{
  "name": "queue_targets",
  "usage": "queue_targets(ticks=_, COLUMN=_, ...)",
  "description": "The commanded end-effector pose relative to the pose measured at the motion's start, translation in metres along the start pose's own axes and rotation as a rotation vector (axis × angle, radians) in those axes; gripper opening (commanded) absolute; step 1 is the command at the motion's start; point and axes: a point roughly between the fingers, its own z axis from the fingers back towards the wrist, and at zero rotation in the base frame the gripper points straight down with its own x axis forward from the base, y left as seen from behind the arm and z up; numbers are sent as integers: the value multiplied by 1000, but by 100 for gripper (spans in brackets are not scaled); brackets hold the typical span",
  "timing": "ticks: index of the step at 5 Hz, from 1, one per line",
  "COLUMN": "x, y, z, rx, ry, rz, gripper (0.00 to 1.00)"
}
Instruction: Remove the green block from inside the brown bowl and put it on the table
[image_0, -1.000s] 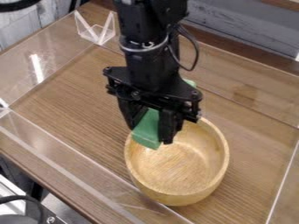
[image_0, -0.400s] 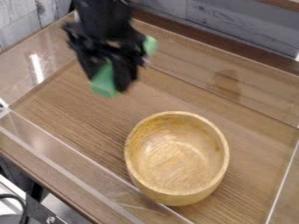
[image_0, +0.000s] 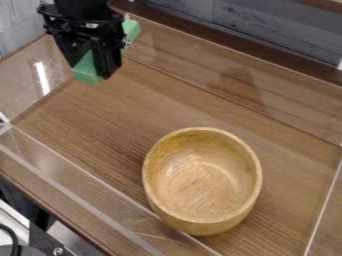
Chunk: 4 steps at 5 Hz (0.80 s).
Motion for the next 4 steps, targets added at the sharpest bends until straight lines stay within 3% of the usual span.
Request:
queue_targets(ticks=1, x=11, y=3, z=-3, rx=32, ry=-45, rz=-13, gripper=0)
queue_targets(ticks=4, x=17, y=-4, z=-45, rx=56, ry=-20, rz=-33, gripper=0)
